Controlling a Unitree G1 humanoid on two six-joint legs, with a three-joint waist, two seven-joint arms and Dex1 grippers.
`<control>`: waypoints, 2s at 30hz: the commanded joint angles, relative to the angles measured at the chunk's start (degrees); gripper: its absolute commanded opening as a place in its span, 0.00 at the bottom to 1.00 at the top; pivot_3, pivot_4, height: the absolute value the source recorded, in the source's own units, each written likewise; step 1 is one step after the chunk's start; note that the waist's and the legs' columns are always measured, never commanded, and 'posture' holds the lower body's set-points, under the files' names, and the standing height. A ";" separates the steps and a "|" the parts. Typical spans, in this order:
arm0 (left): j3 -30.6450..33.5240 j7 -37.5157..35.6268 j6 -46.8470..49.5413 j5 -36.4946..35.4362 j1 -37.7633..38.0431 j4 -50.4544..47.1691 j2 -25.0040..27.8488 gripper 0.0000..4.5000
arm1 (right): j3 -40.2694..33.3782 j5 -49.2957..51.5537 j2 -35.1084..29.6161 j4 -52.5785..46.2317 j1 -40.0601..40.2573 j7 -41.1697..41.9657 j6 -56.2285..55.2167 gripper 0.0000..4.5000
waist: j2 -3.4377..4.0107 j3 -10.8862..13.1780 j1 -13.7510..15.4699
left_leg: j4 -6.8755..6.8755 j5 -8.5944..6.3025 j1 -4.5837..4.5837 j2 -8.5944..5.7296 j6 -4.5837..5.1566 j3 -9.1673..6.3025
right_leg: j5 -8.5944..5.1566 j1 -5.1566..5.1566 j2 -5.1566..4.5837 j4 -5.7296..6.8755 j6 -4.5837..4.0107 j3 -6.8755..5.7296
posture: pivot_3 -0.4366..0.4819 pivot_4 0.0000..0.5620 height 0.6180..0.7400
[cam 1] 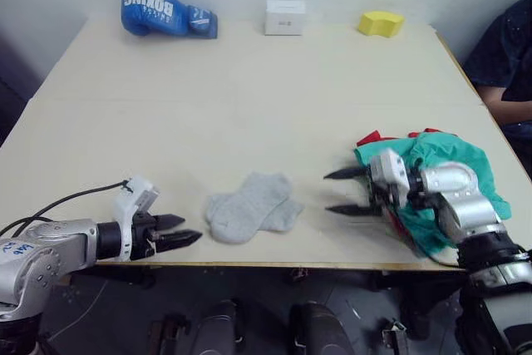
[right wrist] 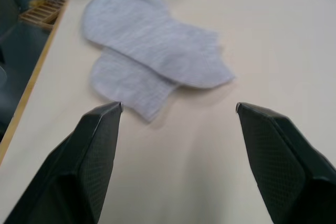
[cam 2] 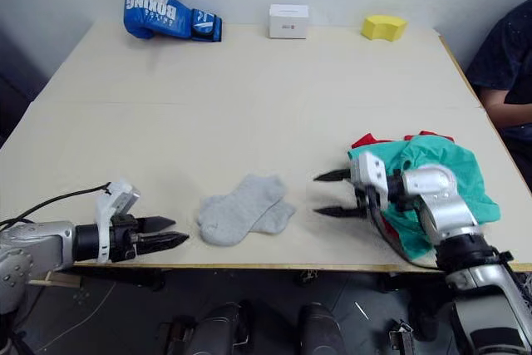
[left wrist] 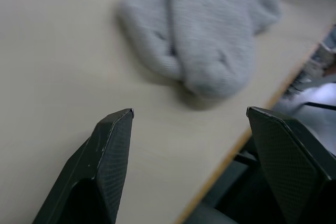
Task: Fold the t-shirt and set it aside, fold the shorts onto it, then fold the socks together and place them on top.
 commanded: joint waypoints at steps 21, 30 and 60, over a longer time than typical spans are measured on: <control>-4.33 23.44 12.46 3.79 -1.71 -7.35 -20.65 0.26 | 3.13 -11.24 17.54 7.04 -9.53 -11.17 19.19 0.05 | -0.08 -0.04 1.36 | 0.27 -0.09 -0.08 -0.17 0.20 0.18 | 0.09 0.03 0.07 0.02 0.15 0.06 | 0.48 0.27 1.00; -1.71 20.91 9.57 2.55 -2.37 -7.22 -19.66 0.01 | -0.92 -9.56 16.32 3.02 -7.72 -10.20 16.18 0.00 | -0.08 -0.04 1.42 | 0.26 -0.12 -0.09 -0.16 0.17 0.18 | 0.09 0.02 0.07 -0.01 0.15 0.06 | 0.48 0.27 1.00; -25.08 -20.77 -25.80 14.11 -22.76 27.88 7.35 0.01 | -7.13 -6.84 16.56 -38.30 32.08 -26.51 5.27 0.00 | -0.09 0.00 1.24 | -0.58 0.09 -0.16 -0.01 0.37 1.20 | 0.12 -0.86 0.09 -0.15 0.21 0.23 | 0.48 0.27 1.00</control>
